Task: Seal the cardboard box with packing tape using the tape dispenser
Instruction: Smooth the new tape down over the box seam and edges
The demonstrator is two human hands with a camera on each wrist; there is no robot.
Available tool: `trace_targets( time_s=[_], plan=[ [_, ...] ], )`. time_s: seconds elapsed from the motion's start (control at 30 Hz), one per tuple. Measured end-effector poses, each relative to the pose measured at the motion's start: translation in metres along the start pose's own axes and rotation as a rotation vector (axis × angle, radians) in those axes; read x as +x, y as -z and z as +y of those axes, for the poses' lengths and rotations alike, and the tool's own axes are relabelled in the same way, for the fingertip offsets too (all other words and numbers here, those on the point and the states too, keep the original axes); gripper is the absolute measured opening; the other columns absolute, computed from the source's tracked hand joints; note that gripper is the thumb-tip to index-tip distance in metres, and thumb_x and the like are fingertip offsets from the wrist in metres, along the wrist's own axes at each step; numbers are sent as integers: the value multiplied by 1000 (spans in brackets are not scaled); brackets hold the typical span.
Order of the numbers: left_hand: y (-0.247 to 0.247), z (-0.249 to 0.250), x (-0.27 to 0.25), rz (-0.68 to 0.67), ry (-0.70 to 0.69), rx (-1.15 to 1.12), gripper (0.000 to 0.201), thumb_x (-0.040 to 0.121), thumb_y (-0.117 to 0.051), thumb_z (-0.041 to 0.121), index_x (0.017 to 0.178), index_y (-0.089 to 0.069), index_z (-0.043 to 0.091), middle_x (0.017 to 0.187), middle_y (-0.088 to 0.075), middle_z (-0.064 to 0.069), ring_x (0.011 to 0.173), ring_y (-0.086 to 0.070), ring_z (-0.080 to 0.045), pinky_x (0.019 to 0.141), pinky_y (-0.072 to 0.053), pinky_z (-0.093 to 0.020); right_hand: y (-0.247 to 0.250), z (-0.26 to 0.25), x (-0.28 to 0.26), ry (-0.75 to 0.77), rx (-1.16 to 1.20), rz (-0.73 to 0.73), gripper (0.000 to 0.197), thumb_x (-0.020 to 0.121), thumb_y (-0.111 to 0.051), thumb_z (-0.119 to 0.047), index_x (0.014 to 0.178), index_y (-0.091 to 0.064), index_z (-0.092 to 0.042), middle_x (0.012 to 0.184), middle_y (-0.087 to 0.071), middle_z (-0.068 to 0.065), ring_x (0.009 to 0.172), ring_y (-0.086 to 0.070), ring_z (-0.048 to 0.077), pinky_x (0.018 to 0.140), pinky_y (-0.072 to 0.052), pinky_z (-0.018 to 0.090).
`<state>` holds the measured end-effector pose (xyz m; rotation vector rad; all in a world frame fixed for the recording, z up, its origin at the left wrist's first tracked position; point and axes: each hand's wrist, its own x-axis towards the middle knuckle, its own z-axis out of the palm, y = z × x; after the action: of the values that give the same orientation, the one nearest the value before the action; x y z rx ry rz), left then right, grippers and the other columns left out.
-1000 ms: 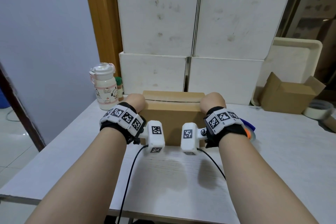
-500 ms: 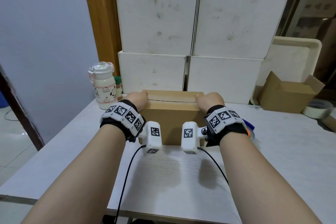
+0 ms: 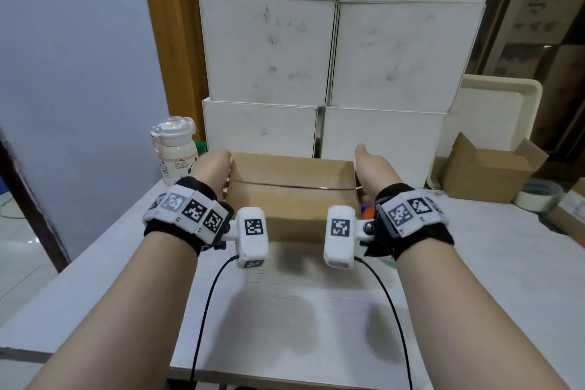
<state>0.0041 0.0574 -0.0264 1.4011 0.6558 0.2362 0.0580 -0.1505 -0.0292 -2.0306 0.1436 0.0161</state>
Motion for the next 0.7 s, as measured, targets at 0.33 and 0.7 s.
trace_targets(
  time_s=[0.33, 0.7],
  plan=[
    [-1, 12, -4, -122, -59, -137, 51, 96, -38, 38, 136, -40, 8, 132, -50, -14, 122, -52, -26, 104, -40, -45, 9, -6, -11, -23, 101, -30, 91, 76, -24, -78, 130, -52, -10, 133, -54, 12, 121, -52, 30, 106, -40, 44],
    [-14, -11, 0, -85, -53, 125, 45, 92, -45, 36, 126, -45, 6, 104, -49, -5, 101, -51, -26, 86, -48, -35, 7, 13, -13, -77, -109, -25, 75, 85, -51, -57, 136, -41, -3, 136, -49, 14, 124, -48, 31, 99, -38, 33]
  ],
)
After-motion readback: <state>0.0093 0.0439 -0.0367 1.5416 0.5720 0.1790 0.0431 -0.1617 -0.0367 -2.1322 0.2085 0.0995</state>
